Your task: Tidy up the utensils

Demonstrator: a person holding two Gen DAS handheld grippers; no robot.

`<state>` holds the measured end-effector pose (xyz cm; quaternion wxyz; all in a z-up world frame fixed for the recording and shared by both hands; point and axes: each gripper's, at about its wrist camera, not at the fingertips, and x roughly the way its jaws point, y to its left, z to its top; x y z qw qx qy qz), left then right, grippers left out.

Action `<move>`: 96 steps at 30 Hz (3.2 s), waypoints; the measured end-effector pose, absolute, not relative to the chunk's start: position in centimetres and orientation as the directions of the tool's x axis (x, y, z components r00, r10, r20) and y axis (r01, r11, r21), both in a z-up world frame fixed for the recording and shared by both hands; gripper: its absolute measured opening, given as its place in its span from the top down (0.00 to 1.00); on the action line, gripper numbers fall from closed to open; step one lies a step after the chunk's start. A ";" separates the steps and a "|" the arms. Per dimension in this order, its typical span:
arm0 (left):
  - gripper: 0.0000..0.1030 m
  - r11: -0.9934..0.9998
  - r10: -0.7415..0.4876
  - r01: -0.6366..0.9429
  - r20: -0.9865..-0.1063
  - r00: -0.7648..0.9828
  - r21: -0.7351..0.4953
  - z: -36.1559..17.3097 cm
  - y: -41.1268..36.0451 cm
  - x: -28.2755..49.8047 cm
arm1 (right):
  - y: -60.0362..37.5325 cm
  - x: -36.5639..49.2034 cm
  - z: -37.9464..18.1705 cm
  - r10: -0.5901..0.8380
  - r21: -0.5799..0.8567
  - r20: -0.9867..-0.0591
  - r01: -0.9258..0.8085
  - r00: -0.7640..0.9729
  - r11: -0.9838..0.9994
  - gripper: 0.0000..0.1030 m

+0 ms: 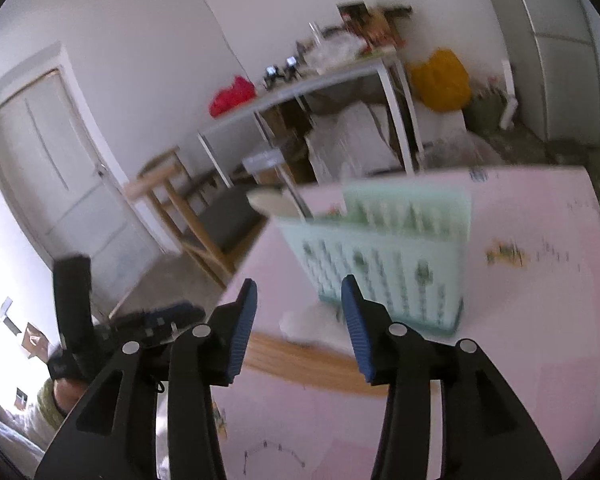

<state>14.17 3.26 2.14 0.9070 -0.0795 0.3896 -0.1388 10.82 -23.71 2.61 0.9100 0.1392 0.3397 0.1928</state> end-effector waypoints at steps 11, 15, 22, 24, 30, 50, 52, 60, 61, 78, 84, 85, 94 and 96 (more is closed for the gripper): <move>0.63 0.904 -0.419 0.181 -0.716 0.559 -0.387 -0.9 2.8 16.3 | -21.6 8.7 -3.2 0.352 0.334 -0.704 -0.150 0.617 0.931 0.51; 0.63 0.858 -0.497 0.161 -0.711 0.498 -0.487 -2.1 2.6 18.6 | -21.1 8.8 -3.5 0.360 0.328 -0.707 -0.169 0.608 0.929 0.50; 0.63 0.805 -0.561 0.037 -0.739 0.373 -0.592 -5.3 2.4 23.4 | -20.8 9.0 -3.3 0.352 0.306 -0.714 -0.183 0.606 0.934 0.48; 0.63 0.796 -0.568 0.007 -0.743 0.353 -0.605 -5.9 2.5 24.3 | -21.1 9.0 -3.6 0.353 0.309 -0.716 -0.181 0.602 0.934 0.48; 0.65 0.742 -0.619 -0.070 -0.721 0.310 -0.667 -7.3 2.4 25.8 | -22.1 9.3 -4.6 0.377 0.354 -0.722 -0.158 0.580 0.922 0.48; 0.79 0.465 -0.817 -0.139 -0.484 0.315 -0.875 -8.3 2.5 24.8 | -23.5 9.6 -4.9 0.411 0.418 -0.707 -0.129 0.575 0.899 0.48; 0.79 0.458 -0.821 -0.152 -0.483 0.304 -0.876 -8.6 2.1 25.1 | -23.6 9.5 -4.9 0.411 0.419 -0.706 -0.127 0.576 0.899 0.48; 0.78 0.448 -0.819 -0.254 -0.508 0.268 -0.857 -10.0 1.1 24.7 | -23.8 9.5 -4.8 0.412 0.424 -0.705 -0.123 0.577 0.897 0.48; 0.77 0.447 -0.819 -0.262 -0.509 0.264 -0.855 -10.2 1.1 24.7 | -23.8 9.5 -4.8 0.412 0.424 -0.705 -0.123 0.577 0.897 0.48; 0.72 0.568 -0.761 -0.207 -0.604 0.236 -0.797 -10.1 0.6 24.7 | -24.0 9.6 -4.6 0.416 0.429 -0.698 -0.124 0.583 0.895 0.48; 0.71 0.646 -0.720 -0.125 -0.655 0.229 -0.753 -9.0 -0.1 24.6 | -24.4 9.6 -4.8 0.413 0.434 -0.699 -0.112 0.584 0.894 0.48; 0.71 0.650 -0.717 -0.126 -0.660 0.226 -0.749 -8.9 -0.1 24.7 | -24.4 9.6 -4.8 0.413 0.435 -0.698 -0.113 0.585 0.893 0.48; 0.71 0.730 -0.650 -0.058 -0.718 0.247 -0.681 -8.0 -1.7 24.2 | -24.8 9.3 -4.8 0.410 0.435 -0.694 -0.109 0.592 0.894 0.48; 0.79 0.751 -0.625 -0.054 -0.735 0.261 -0.658 -7.9 -1.8 24.0 | -24.8 9.2 -4.7 0.412 0.438 -0.692 -0.109 0.593 0.892 0.48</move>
